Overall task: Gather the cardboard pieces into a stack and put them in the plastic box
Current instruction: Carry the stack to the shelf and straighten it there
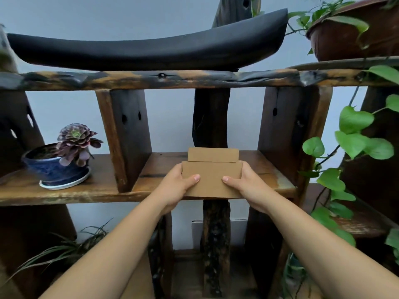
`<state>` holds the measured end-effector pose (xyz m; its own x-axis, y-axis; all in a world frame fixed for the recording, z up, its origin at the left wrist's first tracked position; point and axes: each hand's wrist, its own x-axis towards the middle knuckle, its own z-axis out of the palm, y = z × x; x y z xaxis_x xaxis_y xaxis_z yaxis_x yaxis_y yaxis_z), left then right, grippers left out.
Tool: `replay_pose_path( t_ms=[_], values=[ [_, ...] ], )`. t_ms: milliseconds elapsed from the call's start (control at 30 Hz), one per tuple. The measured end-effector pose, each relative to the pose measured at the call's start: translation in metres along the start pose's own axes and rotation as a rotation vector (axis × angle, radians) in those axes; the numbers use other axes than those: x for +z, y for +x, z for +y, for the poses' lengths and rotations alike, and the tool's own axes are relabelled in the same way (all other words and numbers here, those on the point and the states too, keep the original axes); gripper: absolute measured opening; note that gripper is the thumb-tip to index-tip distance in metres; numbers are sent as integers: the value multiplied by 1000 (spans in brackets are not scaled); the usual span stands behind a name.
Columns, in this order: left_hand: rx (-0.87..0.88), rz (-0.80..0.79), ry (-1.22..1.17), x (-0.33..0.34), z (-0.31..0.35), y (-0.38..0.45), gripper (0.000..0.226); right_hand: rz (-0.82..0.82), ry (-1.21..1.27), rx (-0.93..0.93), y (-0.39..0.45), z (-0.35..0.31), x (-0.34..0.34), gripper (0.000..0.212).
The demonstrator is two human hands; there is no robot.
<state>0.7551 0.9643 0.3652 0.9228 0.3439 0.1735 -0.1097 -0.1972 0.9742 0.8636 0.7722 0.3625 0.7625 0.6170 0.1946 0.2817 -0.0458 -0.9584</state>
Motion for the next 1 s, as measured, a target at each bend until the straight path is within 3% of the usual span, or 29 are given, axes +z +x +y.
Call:
replay_pose_path(
  t_ms=[133, 467, 700, 1000],
  values=[
    [-26, -19, -36, 1, -9, -47, 37, -4, -33, 22, -39, 1, 9, 48],
    [-137, 83, 218, -4, -30, -152, 40, -81, 49, 130, -120, 33, 52, 43],
    [-203, 170, 169, -21, -36, -206, 37, -137, 80, 162, -148, 31, 90, 38],
    [-337, 447, 134, -77, -73, -293, 41, -383, 39, 195, -159, 41, 185, 30]
  ],
)
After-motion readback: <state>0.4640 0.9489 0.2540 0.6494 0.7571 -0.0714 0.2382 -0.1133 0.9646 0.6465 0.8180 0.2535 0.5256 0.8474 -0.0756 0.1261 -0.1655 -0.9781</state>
